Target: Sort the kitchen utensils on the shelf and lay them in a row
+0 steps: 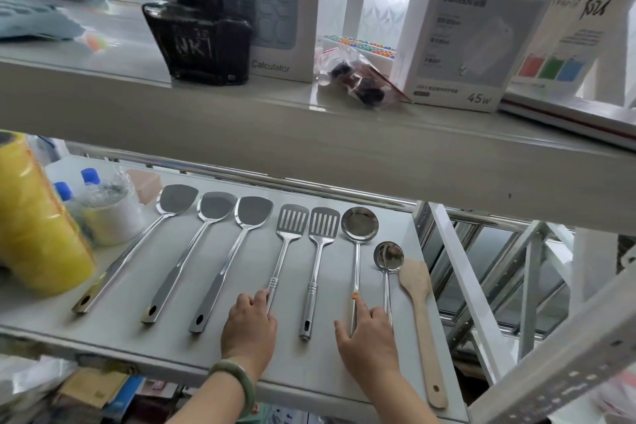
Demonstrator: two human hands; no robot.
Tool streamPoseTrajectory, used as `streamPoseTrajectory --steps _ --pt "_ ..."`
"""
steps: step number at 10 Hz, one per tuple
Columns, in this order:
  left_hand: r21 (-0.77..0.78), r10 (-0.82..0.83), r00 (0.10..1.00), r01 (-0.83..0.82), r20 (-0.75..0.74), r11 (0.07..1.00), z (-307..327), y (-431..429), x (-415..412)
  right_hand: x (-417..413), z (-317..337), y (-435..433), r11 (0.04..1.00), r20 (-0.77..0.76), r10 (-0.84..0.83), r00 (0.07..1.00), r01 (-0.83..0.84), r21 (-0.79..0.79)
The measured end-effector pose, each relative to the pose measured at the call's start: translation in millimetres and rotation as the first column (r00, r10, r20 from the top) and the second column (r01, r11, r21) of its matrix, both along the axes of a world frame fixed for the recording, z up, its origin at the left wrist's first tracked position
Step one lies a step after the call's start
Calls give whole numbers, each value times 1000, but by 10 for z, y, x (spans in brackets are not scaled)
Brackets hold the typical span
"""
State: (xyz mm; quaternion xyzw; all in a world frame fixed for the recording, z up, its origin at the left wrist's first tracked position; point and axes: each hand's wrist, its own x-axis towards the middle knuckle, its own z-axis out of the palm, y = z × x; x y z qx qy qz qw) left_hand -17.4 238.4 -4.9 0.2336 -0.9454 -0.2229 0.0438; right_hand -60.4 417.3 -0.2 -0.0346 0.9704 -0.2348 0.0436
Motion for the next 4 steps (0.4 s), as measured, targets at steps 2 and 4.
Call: streamPoseTrajectory --steps 2,4 --pt "99 -58 998 58 -3 993 53 -91 89 18 101 28 999 83 25 996 -21 -40" --pt "62 -140 989 138 39 989 172 -312 389 224 359 22 999 -1 13 1000 -13 -37"
